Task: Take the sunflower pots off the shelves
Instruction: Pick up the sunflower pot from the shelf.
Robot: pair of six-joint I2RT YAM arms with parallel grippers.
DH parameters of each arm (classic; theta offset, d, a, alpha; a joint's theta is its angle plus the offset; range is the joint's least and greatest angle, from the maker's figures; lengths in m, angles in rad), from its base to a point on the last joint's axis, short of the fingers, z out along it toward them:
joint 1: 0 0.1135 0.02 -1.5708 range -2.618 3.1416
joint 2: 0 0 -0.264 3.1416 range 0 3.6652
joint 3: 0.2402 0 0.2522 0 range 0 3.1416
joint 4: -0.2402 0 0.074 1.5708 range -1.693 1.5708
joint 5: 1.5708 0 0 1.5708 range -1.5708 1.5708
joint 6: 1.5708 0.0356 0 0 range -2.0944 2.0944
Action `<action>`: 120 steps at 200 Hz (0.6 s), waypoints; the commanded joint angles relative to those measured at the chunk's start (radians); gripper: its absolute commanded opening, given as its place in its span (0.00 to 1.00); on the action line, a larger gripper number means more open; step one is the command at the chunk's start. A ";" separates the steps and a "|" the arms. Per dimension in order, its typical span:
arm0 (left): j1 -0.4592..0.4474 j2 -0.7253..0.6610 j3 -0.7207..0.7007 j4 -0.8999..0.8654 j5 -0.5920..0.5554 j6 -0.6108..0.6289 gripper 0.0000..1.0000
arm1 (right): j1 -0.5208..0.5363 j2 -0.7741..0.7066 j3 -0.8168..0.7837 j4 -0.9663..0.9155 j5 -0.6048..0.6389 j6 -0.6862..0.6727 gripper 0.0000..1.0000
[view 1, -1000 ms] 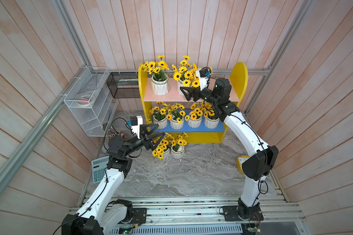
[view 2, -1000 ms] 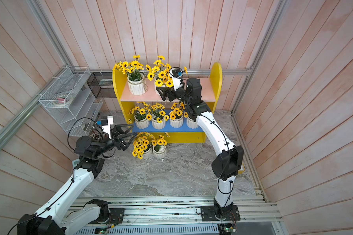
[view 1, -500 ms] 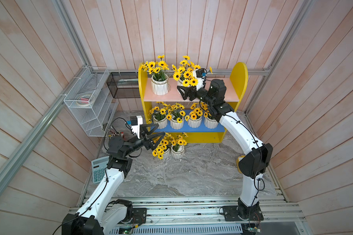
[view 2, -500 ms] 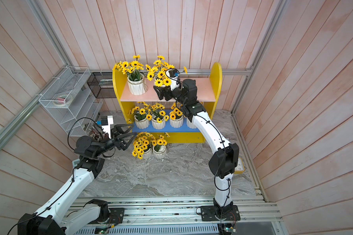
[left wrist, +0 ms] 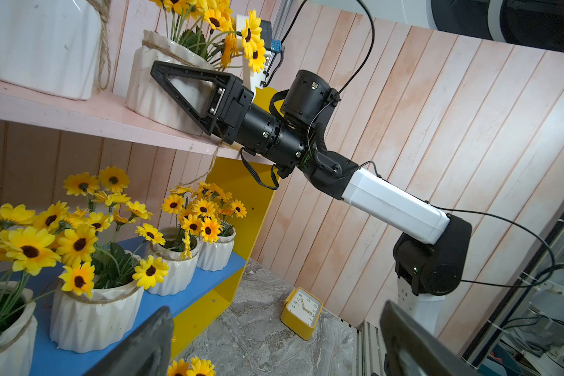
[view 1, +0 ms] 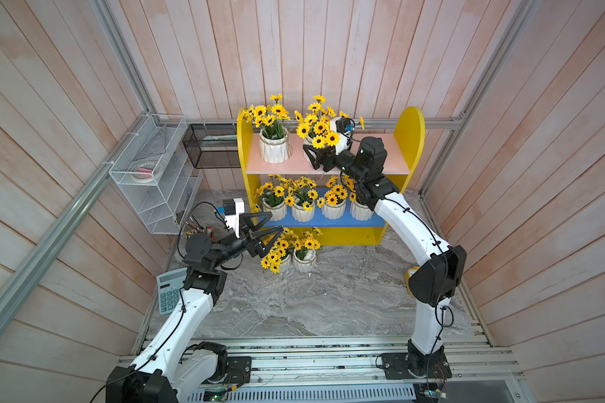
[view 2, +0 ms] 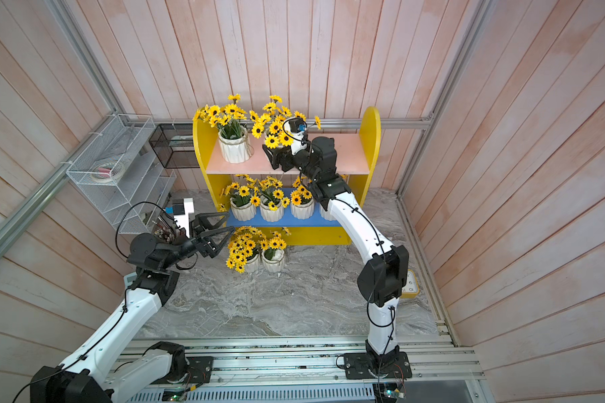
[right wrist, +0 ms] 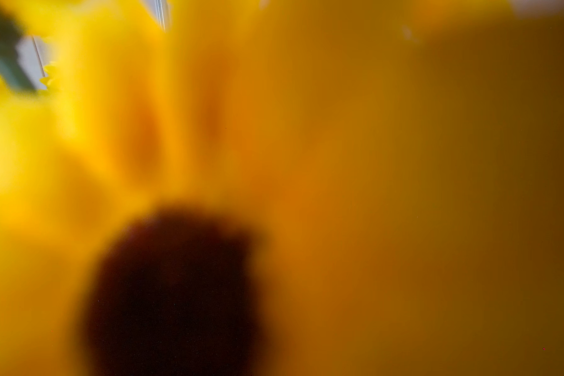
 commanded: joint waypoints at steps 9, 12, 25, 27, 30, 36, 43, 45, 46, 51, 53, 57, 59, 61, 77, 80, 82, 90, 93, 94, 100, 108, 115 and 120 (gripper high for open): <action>0.004 0.011 -0.004 0.015 0.021 -0.008 1.00 | 0.009 -0.089 -0.100 0.053 0.002 -0.015 0.00; 0.002 0.012 -0.003 0.012 0.025 -0.006 1.00 | 0.011 -0.099 -0.112 0.062 0.008 -0.016 0.00; -0.010 0.022 0.008 -0.009 0.024 0.001 1.00 | 0.020 -0.144 -0.173 0.107 0.034 -0.029 0.00; -0.012 0.024 0.010 -0.012 0.023 0.001 1.00 | 0.021 -0.150 -0.181 0.116 0.038 -0.032 0.00; -0.014 0.026 0.012 -0.014 0.024 0.002 1.00 | 0.024 -0.160 -0.195 0.125 0.042 -0.035 0.00; -0.022 0.029 0.011 -0.014 0.024 0.001 1.00 | 0.029 -0.179 -0.218 0.140 0.051 -0.045 0.00; -0.031 0.031 0.012 -0.019 0.018 0.005 1.00 | 0.034 -0.197 -0.238 0.152 0.065 -0.054 0.00; -0.033 0.031 0.012 -0.022 0.014 0.007 1.00 | 0.036 -0.201 -0.245 0.155 0.068 -0.057 0.00; -0.034 0.031 0.012 -0.024 0.013 0.008 1.00 | 0.036 -0.204 -0.248 0.156 0.071 -0.057 0.00; -0.039 0.030 0.012 -0.031 0.007 0.013 1.00 | 0.038 -0.217 -0.265 0.169 0.079 -0.063 0.00; -0.041 0.030 0.011 -0.033 0.005 0.015 1.00 | 0.039 -0.223 -0.274 0.176 0.083 -0.065 0.00; -0.044 0.028 0.012 -0.037 0.000 0.019 1.00 | 0.041 -0.238 -0.286 0.192 0.093 -0.067 0.00; -0.046 0.027 0.012 -0.038 -0.001 0.021 1.00 | 0.041 -0.244 -0.297 0.198 0.099 -0.069 0.00; -0.046 0.026 0.013 -0.040 -0.003 0.023 1.00 | 0.042 -0.249 -0.305 0.208 0.102 -0.071 0.00; -0.051 0.021 0.008 -0.045 -0.012 0.031 1.00 | 0.044 -0.299 -0.383 0.273 0.131 -0.077 0.00; -0.050 0.021 0.008 -0.044 -0.012 0.031 1.00 | 0.045 -0.310 -0.397 0.283 0.137 -0.078 0.00; -0.051 0.022 0.008 -0.045 -0.012 0.032 1.00 | 0.045 -0.314 -0.404 0.290 0.139 -0.077 0.00; -0.052 0.024 0.008 -0.045 -0.013 0.032 1.00 | 0.045 -0.333 -0.430 0.315 0.146 -0.078 0.00; -0.052 0.024 0.008 -0.045 -0.012 0.033 1.00 | 0.045 -0.339 -0.438 0.320 0.151 -0.080 0.00; -0.051 0.025 0.008 -0.044 -0.012 0.033 1.00 | 0.045 -0.341 -0.440 0.321 0.152 -0.080 0.00; -0.053 0.027 0.009 -0.046 -0.013 0.033 1.00 | 0.046 -0.350 -0.448 0.327 0.157 -0.083 0.00; -0.054 0.029 0.009 -0.045 -0.013 0.031 1.00 | 0.045 -0.358 -0.455 0.334 0.164 -0.087 0.00; -0.054 0.032 0.010 -0.043 -0.010 0.031 1.00 | 0.045 -0.365 -0.462 0.341 0.167 -0.092 0.00; -0.054 0.032 0.010 -0.042 -0.009 0.031 1.00 | 0.046 -0.371 -0.467 0.347 0.167 -0.094 0.00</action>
